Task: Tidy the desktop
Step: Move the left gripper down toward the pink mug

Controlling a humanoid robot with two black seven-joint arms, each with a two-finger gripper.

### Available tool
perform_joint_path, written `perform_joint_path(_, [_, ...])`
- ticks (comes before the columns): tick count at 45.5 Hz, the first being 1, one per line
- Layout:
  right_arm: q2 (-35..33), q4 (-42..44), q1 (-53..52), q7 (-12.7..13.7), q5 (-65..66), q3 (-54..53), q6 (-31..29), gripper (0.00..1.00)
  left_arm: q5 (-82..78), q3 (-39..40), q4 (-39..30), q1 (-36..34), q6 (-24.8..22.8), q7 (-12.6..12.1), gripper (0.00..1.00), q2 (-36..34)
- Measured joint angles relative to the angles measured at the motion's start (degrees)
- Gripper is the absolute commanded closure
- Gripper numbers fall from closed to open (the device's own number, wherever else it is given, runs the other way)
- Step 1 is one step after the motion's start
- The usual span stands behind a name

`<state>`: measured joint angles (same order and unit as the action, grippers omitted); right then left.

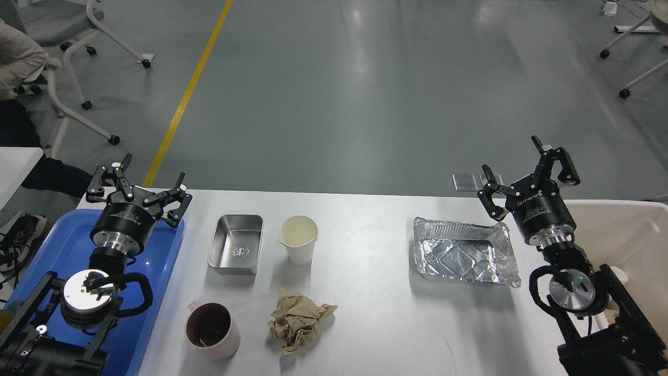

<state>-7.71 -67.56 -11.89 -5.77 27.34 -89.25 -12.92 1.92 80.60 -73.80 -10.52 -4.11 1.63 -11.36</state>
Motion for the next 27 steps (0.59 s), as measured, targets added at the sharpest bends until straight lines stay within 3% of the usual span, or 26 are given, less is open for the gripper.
perform_joint_path(27, [-0.03, 0.05, 0.37, 0.02, -0.09, -1.46, 0.09, 0.0, -0.45, 0.11, 0.19, -0.8, 0.6, 0.57, 0.03, 0.43])
